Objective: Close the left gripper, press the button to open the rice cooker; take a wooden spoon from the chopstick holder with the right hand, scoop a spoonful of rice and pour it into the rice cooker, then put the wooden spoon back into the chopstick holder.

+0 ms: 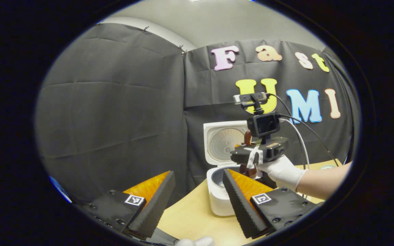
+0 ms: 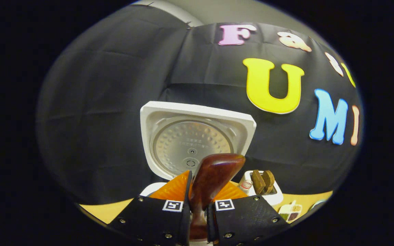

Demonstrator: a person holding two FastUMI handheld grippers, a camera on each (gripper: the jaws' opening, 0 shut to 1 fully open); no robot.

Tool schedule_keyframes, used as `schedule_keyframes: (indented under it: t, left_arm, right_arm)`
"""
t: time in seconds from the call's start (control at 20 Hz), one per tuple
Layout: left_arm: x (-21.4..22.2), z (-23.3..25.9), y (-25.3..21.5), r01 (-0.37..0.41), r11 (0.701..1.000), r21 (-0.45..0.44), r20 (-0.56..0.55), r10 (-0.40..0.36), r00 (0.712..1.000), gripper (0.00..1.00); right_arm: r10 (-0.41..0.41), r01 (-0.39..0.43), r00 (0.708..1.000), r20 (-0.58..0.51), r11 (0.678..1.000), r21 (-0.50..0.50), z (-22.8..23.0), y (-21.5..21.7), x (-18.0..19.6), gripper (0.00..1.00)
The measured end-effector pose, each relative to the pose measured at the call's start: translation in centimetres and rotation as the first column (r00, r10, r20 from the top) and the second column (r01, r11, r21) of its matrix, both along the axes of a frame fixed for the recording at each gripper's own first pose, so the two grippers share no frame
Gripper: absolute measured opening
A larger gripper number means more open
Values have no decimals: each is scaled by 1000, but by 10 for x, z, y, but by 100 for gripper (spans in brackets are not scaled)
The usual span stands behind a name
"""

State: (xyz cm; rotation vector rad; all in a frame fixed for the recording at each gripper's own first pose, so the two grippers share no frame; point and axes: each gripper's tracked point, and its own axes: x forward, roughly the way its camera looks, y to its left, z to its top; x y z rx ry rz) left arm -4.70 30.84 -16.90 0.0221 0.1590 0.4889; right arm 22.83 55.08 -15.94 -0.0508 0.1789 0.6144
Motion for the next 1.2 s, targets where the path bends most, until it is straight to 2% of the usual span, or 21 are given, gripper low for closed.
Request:
schedule_keyframes:
  t: [0.15,0.35,0.45,0.6,0.75,0.85,1.0,1.2]
  left_arm:
    - [0,13,-2,9,1000,21,15,-9,1000,98]
    - [-2,21,-11,40,999,5,26,-40,999,100]
    - [-2,28,-17,65,998,-10,44,-65,997,100]
    - [2,33,-33,110,994,0,53,-110,992,100]
    - [11,41,-81,165,986,-4,73,-164,984,100]
    - [14,42,-102,203,979,-15,75,-201,977,100]
    - [18,45,-137,252,968,0,71,-252,965,99]
    - [28,53,-181,296,955,11,70,-296,953,97]
  right_arm:
    - [-58,89,984,-170,978,186,16,-26,4,19]
    - [-103,186,961,-256,927,326,40,-80,15,20]
    - [-141,239,950,-278,900,363,47,-114,21,19]
    - [-214,317,933,-288,868,382,56,-182,26,20]
    - [-316,411,903,-290,832,373,48,-264,35,20]
    - [-382,475,874,-301,803,359,39,-323,37,20]
    - [-472,571,817,-331,742,350,23,-413,39,20]
    - [-575,659,751,-326,683,313,3,-523,35,20]
